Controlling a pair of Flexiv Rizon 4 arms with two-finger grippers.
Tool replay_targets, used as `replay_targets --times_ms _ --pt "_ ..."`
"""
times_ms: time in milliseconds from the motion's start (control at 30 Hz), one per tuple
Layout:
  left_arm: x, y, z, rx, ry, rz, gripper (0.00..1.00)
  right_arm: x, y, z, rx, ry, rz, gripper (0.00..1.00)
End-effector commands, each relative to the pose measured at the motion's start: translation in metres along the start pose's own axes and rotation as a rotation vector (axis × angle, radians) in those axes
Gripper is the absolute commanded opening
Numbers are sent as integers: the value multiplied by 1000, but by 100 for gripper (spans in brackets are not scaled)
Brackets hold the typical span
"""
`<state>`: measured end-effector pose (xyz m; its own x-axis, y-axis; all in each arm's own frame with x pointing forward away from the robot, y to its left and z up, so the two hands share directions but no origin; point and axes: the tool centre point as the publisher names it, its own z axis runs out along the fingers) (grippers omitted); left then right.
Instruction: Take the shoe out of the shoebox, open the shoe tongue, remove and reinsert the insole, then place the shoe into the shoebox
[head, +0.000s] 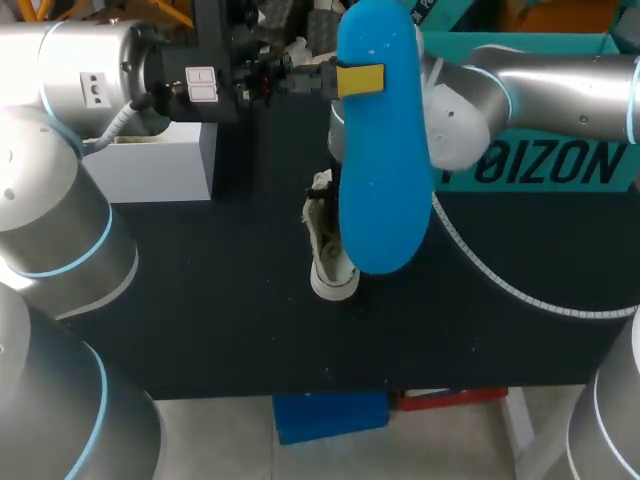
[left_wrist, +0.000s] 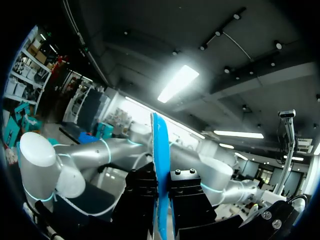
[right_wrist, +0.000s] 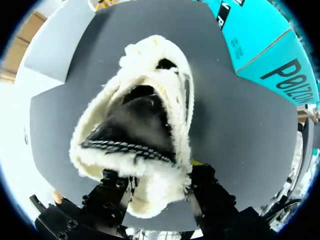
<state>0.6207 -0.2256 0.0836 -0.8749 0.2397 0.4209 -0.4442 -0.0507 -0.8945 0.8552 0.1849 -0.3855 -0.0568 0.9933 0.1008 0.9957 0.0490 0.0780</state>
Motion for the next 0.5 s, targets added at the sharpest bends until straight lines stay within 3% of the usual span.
replay_targets --times_ms 33,100,133,167,500 --pt "0 1 1 -1 -4 -1 0 -15 -18 -50 -169 194 -62 100" --pt "0 1 1 -1 -4 -1 0 -12 -18 -64 -236 355 -98 100" --pt "0 1 1 -1 -4 -1 0 -9 -17 -70 -310 522 -139 100" --pt "0 1 1 -1 -4 -1 0 -5 -15 -78 -333 662 -194 100" --pt "0 1 1 -1 -4 -1 0 -5 -15 -78 -333 662 -194 100"
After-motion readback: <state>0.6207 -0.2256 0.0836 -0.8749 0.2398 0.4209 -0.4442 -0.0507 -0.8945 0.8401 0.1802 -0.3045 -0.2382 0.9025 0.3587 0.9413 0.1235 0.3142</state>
